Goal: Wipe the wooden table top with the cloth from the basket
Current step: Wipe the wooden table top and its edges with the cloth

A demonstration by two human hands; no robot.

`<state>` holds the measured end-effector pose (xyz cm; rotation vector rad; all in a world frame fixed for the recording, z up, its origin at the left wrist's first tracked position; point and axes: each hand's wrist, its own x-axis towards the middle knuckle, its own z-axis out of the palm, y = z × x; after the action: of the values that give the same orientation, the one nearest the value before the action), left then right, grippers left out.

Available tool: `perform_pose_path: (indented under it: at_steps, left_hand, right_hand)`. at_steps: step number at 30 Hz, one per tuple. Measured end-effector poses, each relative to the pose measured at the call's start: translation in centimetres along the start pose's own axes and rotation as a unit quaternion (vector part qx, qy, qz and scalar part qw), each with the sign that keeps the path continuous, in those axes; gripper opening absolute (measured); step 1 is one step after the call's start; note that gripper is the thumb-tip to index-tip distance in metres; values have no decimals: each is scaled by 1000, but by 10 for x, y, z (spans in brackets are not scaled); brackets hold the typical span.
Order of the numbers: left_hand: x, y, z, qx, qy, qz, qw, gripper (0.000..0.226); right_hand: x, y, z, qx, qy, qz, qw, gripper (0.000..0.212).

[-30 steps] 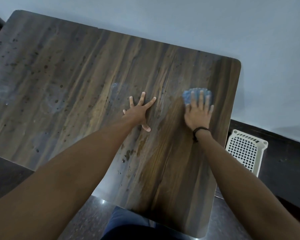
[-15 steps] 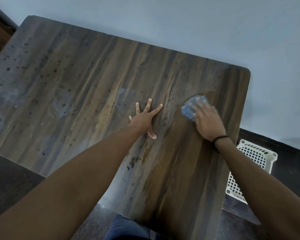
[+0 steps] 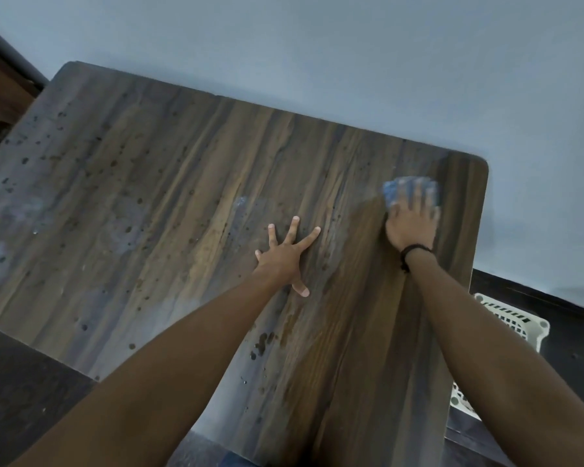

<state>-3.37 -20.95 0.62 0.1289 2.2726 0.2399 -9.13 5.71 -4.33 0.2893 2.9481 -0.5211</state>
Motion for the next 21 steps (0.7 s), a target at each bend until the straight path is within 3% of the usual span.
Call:
perform_pose_path:
  at_steps: [3,4,8,9,13,15,18,19,21]
  left_hand:
    - [3,-2,3,-13,7,14,1000,142]
    - [4,-2,3,-19,14,12,1000,141]
    - [20,14,-25,-43,74,18,996,133]
    - [27,19,-37,-43,85,20,995,132]
    - [58,32,-77,-47,53,5,997,132]
    - [65,32,-80,-40,32,-3,999,130]
    - [66,32,-79,-33,26,-4,999,129]
    - [66,31,-78,-34,30,-3,999,129]
    - [68,29,-79,-36,35,0,999,129]
  right_hand:
    - [-31,9,13,-40,-28,-179,983,57]
    - [-29,21,8,-42,-31,-188,981,55]
    - [21,24,-12,7,-11,43,999,56]
    - [23,14,-9,2,-17,50,999,57]
    - [-10,15,3,-29,-41,-133,990,52]
    - [2,35,-7,-21,-25,-111,993,52]
    - [41,36,-18,22,15,69,997,54]
    - [47,26,-14,23,18,84,996,54]
    - [41,7,-2,-12,17,-12,1000,54]
